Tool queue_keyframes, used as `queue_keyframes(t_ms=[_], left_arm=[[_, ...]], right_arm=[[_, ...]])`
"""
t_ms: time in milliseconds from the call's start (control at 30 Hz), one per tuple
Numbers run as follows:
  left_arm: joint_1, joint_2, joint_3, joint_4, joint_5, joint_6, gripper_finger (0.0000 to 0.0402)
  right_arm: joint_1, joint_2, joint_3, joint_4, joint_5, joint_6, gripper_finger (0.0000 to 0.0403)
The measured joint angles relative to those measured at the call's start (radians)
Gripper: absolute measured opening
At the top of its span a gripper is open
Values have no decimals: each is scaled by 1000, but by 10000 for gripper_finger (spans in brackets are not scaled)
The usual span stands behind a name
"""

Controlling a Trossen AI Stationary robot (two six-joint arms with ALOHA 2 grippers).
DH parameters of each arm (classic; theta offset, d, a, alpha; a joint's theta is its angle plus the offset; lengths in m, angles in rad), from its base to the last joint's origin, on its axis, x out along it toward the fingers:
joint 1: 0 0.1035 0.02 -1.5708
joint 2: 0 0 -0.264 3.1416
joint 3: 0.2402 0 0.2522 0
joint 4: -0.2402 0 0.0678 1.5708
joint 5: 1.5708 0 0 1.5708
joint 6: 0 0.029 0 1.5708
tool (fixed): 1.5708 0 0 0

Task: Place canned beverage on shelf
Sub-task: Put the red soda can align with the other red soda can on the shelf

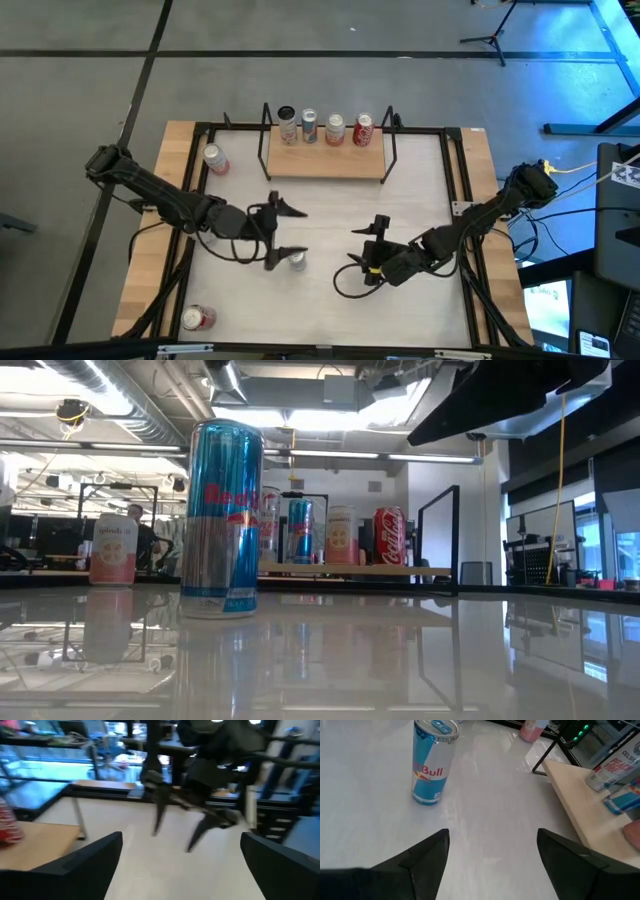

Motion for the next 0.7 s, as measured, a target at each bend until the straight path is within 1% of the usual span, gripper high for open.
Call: queue_keyframes(t_ms=[100,200,267,333,433,467,633,700], left_arm=[[-25,-3,0,13,66,-47,385],[-58,-1,-1,87,83,-116,380],[-80,-1,0,110,106,-97,379],[-115,-3,2,75,132,-78,379],[-180,-4,41,-37,139,-79,378],[-203,-4,60,-94,127,-90,378],[-329,22,215,-438,-63,-231,378],[-372,33,286,-587,-106,-320,378]], right_arm=[[0,0,0,0,1,-4,301],[-4,0,0,6,1,-23,301],[-12,0,0,11,0,-26,301],[-13,0,0,7,-1,-24,301],[-13,0,0,2,-2,-25,301],[-13,0,0,2,-4,-25,301],[-13,0,0,3,-7,-31,301],[-14,0,0,3,-7,-31,301]])
